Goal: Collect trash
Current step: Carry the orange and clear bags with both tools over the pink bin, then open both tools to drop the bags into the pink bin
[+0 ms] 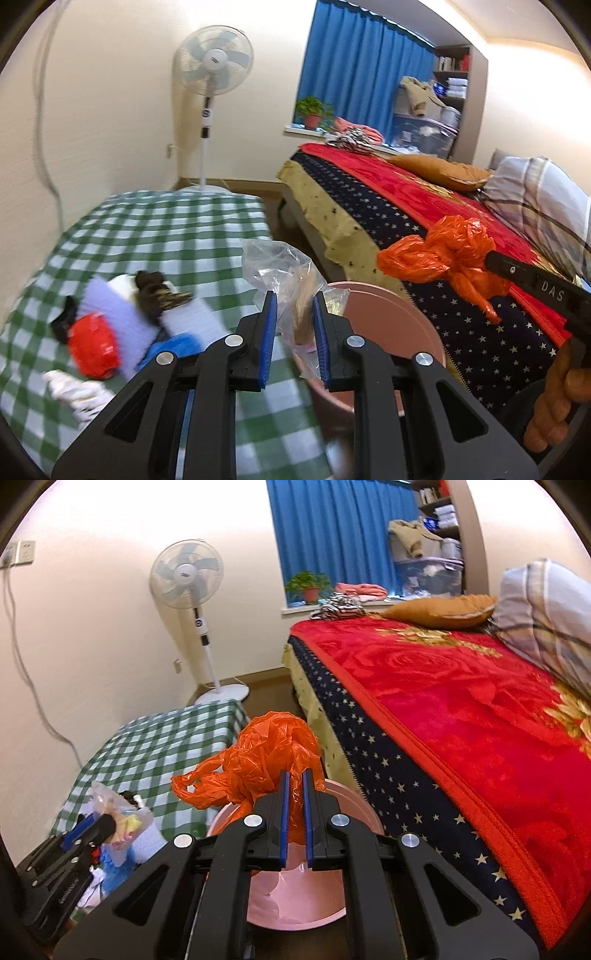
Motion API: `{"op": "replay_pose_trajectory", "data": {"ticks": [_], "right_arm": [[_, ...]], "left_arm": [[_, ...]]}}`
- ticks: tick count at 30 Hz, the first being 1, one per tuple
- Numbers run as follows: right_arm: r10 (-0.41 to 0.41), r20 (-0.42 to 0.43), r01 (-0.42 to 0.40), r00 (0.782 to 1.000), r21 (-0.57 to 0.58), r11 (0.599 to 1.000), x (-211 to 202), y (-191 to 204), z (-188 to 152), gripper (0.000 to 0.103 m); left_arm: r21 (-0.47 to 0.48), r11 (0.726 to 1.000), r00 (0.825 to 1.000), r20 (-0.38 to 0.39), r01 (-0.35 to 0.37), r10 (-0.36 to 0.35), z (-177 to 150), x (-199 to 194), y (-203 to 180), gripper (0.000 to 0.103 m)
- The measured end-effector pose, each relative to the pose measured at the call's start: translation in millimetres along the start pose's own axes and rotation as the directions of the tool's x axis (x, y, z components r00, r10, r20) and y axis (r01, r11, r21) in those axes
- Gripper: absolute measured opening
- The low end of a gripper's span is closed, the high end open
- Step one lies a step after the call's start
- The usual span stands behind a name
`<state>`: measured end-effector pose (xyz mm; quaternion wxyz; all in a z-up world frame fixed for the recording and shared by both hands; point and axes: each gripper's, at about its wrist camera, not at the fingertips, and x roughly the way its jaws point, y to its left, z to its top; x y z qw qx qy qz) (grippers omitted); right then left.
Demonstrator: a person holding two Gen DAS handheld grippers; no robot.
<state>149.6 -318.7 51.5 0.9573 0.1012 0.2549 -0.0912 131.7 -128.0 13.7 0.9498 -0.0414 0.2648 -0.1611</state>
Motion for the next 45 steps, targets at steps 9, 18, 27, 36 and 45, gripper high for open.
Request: {"op": "replay_pose_trajectory", "data": {"ticks": [9, 18, 27, 36, 45], "right_arm": [[-0.038, -0.017, 0.039, 0.999, 0.05, 0.998, 23, -13, 1, 0.007], [-0.064, -0.033, 0.066, 0.997, 0.057, 0.996, 34, -8, -2, 0.007], [-0.072, -0.043, 0.074, 0.996, 0.068, 0.995, 41, -9, 0, 0.007], [-0.08, -0.046, 0.083, 0.996, 0.071, 0.994, 42, -10, 0, 0.012], [-0.095, -0.045, 0.098, 0.994, 0.066, 0.993, 41, -10, -2, 0.038]], "left_arm": [[0.032, 0.998, 0.998, -0.036, 0.059, -0.058, 4, 45, -22, 0.02], [0.046, 0.995, 0.994, -0.072, 0.085, -0.082, -1, 67, -30, 0.02], [0.048, 0.994, 0.992, -0.086, 0.101, -0.096, 1, 79, -32, 0.02], [0.046, 0.991, 0.986, -0.116, 0.127, -0.121, -5, 86, -34, 0.022], [0.048, 0.991, 0.984, -0.13, 0.126, -0.119, -14, 79, -32, 0.042]]}}
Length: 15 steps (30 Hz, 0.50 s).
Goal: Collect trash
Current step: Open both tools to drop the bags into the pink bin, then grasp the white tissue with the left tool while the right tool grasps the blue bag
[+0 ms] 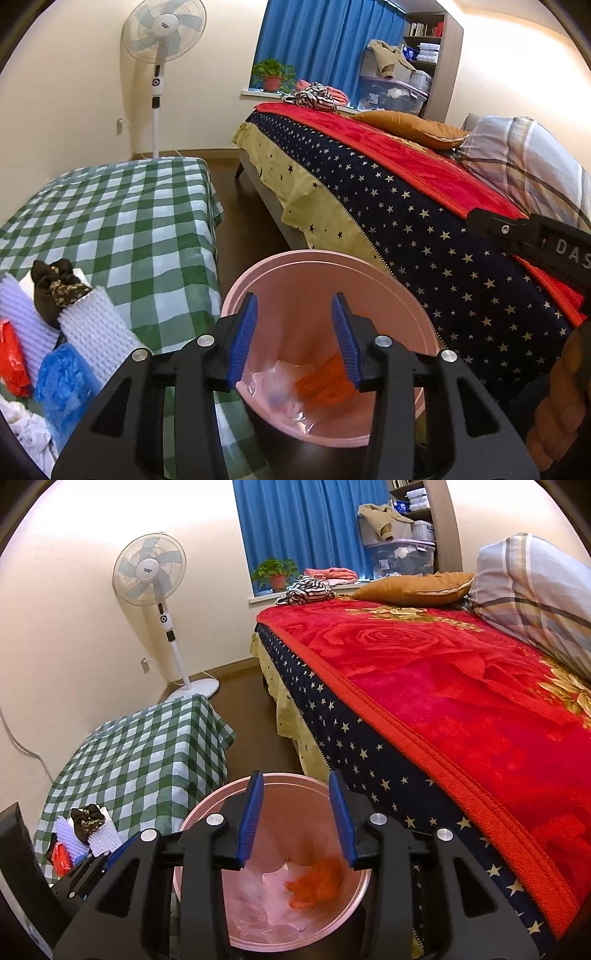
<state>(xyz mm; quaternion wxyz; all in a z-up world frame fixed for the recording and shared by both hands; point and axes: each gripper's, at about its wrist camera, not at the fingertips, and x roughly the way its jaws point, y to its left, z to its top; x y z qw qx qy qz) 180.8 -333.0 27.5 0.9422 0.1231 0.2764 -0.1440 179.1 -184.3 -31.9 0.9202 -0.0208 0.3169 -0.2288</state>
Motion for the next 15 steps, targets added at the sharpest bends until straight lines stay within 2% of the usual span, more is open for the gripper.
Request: {"op": "replay_pose_trajectory", "data": {"ticks": [6, 15], "right_arm": [[0.032, 0.003, -0.032, 0.999, -0.022, 0.999, -4, 5, -1, 0.038], [0.13, 0.012, -0.129, 0.991, -0.072, 0.989, -21, 26, -10, 0.038]], "left_arm": [[-0.016, 1.0, 0.999, 0.032, -0.022, 0.023, -3, -27, 7, 0.042], [-0.047, 0.996, 0.992, 0.098, -0.081, 0.086, -8, -87, 36, 0.041]]}}
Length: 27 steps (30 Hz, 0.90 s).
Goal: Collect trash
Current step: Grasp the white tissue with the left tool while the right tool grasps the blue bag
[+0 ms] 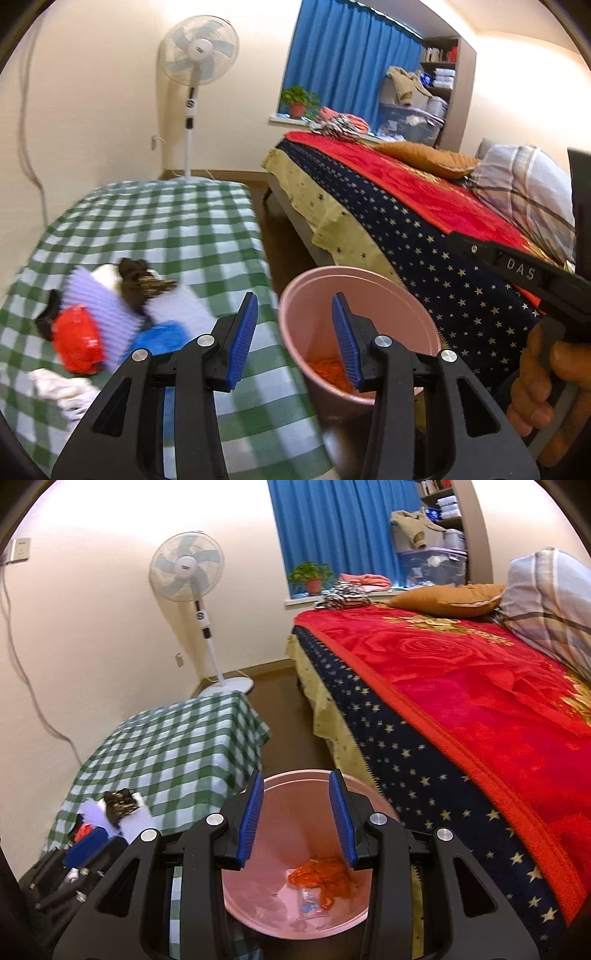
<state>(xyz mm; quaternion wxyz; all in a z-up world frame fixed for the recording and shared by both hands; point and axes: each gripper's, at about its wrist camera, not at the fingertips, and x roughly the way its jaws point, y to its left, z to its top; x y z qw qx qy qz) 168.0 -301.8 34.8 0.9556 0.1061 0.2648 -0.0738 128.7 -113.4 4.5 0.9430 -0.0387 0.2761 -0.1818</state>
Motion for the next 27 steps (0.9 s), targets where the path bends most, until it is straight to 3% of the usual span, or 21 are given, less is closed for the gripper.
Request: {"op": "replay_pose_trajectory", "data": {"ticks": [11, 18, 27], "right_arm": [[0.146, 0.007, -0.145, 0.989, -0.081, 0.986, -13, 54, -19, 0.038], [0.243, -0.044, -0.246, 0.969, -0.079, 0.966, -3, 96, -39, 0.038], [0.332, -0.144, -0.344, 0.932, -0.071, 0.936, 27, 143, -75, 0.038]], "left_arm": [[-0.041, 0.993, 0.993, 0.048, -0.109, 0.111, -10, -55, 57, 0.04], [-0.088, 0.98, 0.982, 0.046, -0.178, 0.182, -26, -72, 92, 0.039], [-0.223, 0.931, 0.956, -0.006, -0.288, 0.295, -57, -70, 145, 0.038]]}}
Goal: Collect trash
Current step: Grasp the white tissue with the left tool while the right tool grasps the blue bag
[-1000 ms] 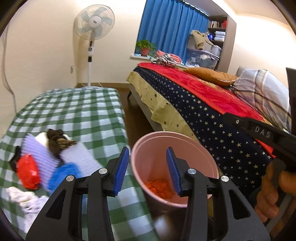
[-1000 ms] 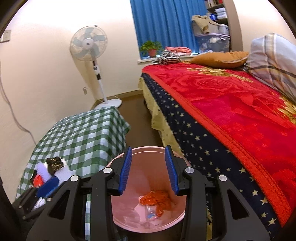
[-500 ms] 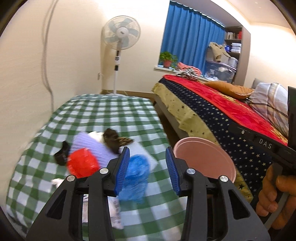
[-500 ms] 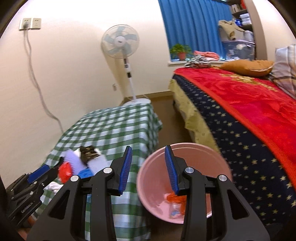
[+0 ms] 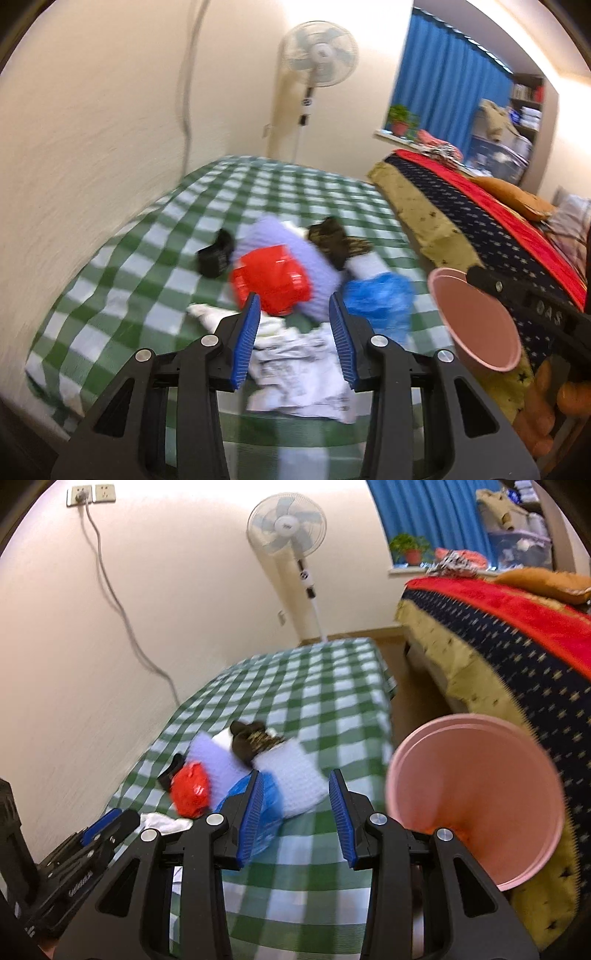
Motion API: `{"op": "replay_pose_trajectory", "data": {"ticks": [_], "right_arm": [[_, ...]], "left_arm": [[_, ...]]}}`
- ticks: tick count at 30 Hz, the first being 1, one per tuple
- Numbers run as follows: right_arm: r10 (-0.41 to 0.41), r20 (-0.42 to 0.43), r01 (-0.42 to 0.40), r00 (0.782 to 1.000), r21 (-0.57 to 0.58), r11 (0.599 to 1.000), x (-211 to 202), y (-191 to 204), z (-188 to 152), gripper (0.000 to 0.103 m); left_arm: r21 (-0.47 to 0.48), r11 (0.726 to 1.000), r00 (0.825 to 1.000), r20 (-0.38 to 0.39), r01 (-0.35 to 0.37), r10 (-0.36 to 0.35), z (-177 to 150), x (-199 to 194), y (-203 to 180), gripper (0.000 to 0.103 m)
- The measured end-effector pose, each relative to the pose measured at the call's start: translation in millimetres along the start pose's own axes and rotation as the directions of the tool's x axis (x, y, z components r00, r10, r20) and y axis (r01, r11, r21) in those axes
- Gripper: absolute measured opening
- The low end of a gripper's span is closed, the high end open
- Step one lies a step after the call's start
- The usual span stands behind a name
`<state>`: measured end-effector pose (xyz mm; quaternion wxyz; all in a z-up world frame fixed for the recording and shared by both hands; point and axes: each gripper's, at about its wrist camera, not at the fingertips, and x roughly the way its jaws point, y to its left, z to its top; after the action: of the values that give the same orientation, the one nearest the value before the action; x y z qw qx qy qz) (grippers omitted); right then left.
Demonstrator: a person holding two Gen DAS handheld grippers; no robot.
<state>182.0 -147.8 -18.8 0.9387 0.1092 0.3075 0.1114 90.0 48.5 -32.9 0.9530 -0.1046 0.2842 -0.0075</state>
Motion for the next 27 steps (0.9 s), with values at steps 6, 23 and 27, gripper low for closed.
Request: {"op": "replay_pose_trajectory", "data": {"ticks": [6, 23, 27], "right_arm": [[0.037, -0.085, -0.036, 0.996, 0.022, 0.999, 28, 7, -15, 0.049], [0.11, -0.254, -0.107, 0.961, 0.028, 0.994, 68, 17, -36, 0.028], [0.113, -0.261, -0.111, 0.959, 0.021, 0.994, 68, 19, -37, 0.008]], "left_arm": [[-0.028, 0.999, 0.998, -0.034, -0.046, 0.045, -9, 16, 12, 0.039], [-0.043, 0.995, 0.987, -0.135, -0.089, 0.082, -22, 53, 20, 0.039], [-0.051, 0.995, 0.987, -0.137, -0.087, 0.079, -22, 53, 22, 0.034]]}}
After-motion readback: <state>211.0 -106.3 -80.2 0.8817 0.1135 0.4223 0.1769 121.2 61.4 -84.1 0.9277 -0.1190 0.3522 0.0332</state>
